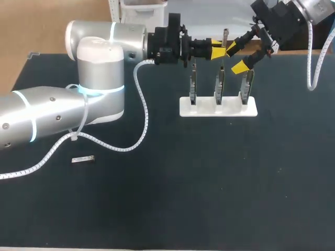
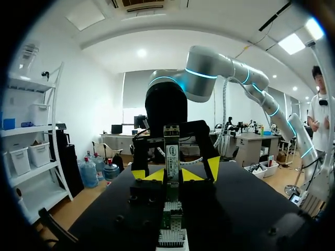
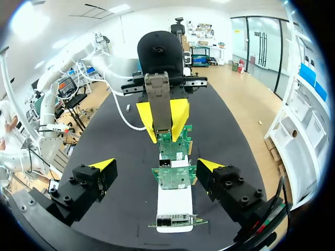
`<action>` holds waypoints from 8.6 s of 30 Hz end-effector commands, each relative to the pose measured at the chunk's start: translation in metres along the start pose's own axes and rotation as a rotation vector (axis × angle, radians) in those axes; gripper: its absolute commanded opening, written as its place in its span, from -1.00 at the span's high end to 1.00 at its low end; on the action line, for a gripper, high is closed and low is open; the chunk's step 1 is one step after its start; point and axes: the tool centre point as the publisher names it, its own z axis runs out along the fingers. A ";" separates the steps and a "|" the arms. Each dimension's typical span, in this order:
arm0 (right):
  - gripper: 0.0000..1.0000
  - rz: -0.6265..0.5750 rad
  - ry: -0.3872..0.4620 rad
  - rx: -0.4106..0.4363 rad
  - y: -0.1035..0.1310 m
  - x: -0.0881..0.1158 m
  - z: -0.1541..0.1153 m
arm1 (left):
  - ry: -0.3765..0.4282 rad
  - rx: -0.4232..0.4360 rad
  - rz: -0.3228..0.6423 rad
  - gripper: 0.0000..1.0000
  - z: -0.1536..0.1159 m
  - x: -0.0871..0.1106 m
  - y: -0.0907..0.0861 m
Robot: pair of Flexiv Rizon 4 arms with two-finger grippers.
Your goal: Pick up the optical module with the left hand, and insert it into the network port with the right hand.
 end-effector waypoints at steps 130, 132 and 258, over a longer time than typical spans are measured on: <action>-1.00 -0.016 -0.080 0.014 -0.004 -0.054 -0.016 | 0.015 -0.016 -0.094 1.00 0.005 0.027 -0.010; -1.00 -0.014 -0.080 0.013 -0.004 -0.054 -0.016 | 0.015 -0.016 -0.094 1.00 0.005 0.027 -0.010; 1.00 -0.018 -0.063 0.028 -0.010 -0.042 -0.018 | 0.414 0.007 -0.054 -1.00 -0.028 0.051 -0.012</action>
